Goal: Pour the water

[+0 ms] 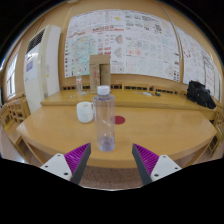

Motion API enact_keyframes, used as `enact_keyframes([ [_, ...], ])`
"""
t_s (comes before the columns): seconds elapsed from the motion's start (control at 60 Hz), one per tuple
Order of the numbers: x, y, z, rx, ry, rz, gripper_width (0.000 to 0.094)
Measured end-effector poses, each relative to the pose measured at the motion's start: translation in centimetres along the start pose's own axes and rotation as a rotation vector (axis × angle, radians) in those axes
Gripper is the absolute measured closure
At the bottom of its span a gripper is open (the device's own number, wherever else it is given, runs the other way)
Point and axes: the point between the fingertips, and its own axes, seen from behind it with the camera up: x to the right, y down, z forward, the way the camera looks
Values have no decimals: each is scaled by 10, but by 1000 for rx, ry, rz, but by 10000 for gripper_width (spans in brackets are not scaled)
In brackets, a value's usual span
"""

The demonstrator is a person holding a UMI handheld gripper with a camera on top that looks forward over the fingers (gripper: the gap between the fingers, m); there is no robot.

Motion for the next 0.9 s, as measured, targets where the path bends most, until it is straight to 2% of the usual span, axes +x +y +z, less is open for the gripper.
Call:
enact_keyframes([
  [0.133, -16, -27, 70, 60, 29, 34, 89],
  [0.233, -18, -39, 109, 86, 52, 32, 127],
  [0.317, -21, -49, 133, 117, 48, 27, 217],
  [0.367, -22, -51, 142, 130, 45, 11, 422],
  [0.45, -15, -55, 147, 158, 76, 6, 463],
  [0.55, -5, -57, 147, 148, 128, 4, 588],
  [0.583, -2, -57, 146, 139, 136, -10, 577],
  [0.6, 1, -57, 145, 133, 146, -21, 623],
  [0.767, 60, -78, 131, 95, 304, -169, 626],
  [0.9, 115, -143, 122, 116, 483, -365, 626],
])
